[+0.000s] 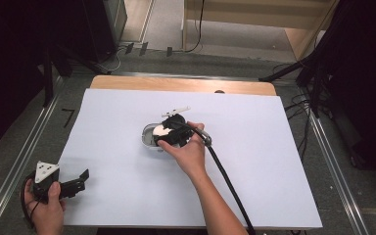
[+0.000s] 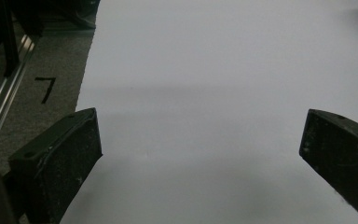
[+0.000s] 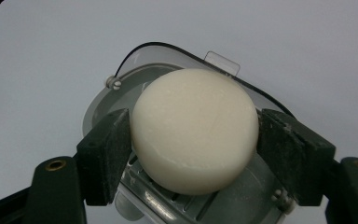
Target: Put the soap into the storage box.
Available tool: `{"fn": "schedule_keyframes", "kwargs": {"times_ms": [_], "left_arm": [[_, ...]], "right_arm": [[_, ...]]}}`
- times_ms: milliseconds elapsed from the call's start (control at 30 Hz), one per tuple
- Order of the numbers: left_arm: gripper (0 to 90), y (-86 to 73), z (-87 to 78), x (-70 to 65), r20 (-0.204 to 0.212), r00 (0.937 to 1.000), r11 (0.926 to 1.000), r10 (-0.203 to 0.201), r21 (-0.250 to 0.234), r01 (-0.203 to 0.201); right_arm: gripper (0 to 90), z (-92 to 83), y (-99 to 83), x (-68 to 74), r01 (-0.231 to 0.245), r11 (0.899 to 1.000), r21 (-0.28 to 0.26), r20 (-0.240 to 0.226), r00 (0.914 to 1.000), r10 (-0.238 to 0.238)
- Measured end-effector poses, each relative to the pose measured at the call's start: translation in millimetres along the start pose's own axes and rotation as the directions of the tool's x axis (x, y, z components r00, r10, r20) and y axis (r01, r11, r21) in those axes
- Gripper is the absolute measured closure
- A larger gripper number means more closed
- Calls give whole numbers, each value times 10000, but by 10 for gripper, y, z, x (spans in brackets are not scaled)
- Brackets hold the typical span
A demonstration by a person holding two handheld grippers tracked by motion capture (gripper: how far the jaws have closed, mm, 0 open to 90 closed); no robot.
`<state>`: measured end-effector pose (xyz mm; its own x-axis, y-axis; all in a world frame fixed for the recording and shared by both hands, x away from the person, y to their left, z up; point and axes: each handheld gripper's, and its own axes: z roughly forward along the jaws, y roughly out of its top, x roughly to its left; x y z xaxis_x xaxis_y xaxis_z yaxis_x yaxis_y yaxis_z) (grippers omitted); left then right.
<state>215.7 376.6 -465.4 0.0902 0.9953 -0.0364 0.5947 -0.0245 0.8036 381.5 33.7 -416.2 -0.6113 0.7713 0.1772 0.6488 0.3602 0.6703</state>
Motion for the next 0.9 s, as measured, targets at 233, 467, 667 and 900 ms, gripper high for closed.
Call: {"fn": "schedule_keyframes", "kwargs": {"times_ms": [233, 467, 667, 900], "left_arm": [[0, 1, 0, 1, 7, 10000, 10000, 42, 34, -42], [0, 1, 0, 0, -5, 10000, 10000, 48, 44, -48], [0, 1, 0, 0, -13, 10000, 10000, 54, 44, -54], [0, 1, 4, 5, 19, 10000, 10000, 12, 21, -12]], "right_arm": [[277, -52, 2, -8, 12, 10000, -86, 48, 10000, -11], [277, -136, 1, -33, 6, 9997, -260, 51, 10000, -5], [266, -209, -32, -83, -44, 9993, -360, -8, 10000, 44], [251, -294, -102, -163, -116, 9992, -377, -32, 9999, 115]]}}
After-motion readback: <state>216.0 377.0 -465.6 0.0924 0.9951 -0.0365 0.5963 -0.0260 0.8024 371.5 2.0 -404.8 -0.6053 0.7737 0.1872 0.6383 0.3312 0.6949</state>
